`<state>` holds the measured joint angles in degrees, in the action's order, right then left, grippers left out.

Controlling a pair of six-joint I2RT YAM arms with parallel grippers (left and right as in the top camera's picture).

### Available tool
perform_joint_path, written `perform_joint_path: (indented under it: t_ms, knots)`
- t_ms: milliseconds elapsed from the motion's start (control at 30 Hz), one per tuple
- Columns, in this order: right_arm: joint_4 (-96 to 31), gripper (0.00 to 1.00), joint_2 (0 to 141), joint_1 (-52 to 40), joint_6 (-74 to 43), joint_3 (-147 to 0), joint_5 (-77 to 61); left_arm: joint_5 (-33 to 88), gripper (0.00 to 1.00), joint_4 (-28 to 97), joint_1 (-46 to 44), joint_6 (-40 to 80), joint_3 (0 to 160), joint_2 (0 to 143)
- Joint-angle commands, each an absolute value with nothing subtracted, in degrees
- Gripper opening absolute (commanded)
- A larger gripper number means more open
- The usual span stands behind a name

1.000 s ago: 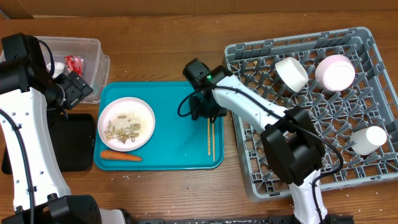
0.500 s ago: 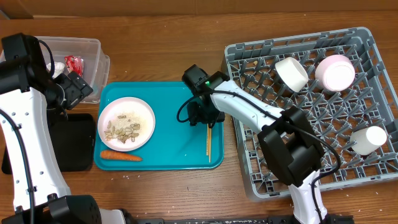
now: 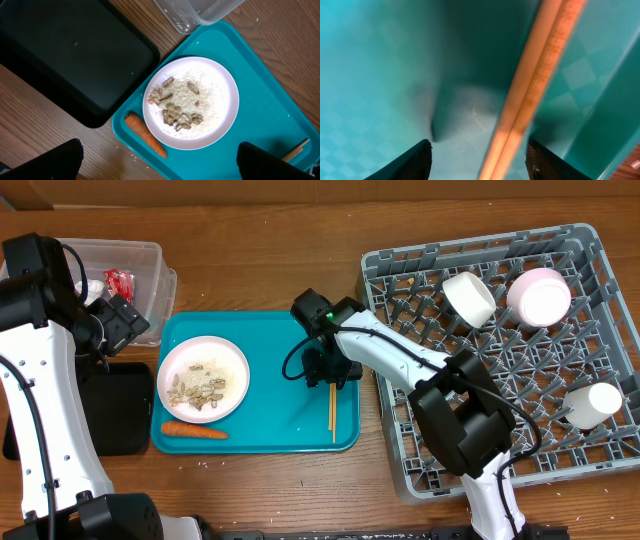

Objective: Sort waste into correct bins and load items into the dishwasher
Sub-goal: 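Lower the right gripper onto the chopsticks and pinch them together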

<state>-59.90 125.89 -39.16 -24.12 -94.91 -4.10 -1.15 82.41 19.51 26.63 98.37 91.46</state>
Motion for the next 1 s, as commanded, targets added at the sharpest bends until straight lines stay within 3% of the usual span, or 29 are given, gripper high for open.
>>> perform_joint_path:
  t_ms: [0,567,967]
  knots:
    - [-61.4,0.63,128.0,-39.5,-24.2,-96.4,-1.2,-1.5,1.0,82.2,19.4,25.8,99.0,91.5]
    - [-65.3,0.62,127.9,-39.5,-23.9,-107.0,-0.1,-1.5,1.0,82.0,19.4,25.8,99.1,91.5]
    - [-63.1,0.62,128.1,-39.5,-22.5,-104.9,-0.3,-1.5,1.0,81.6,19.4,25.8,99.1,91.5]
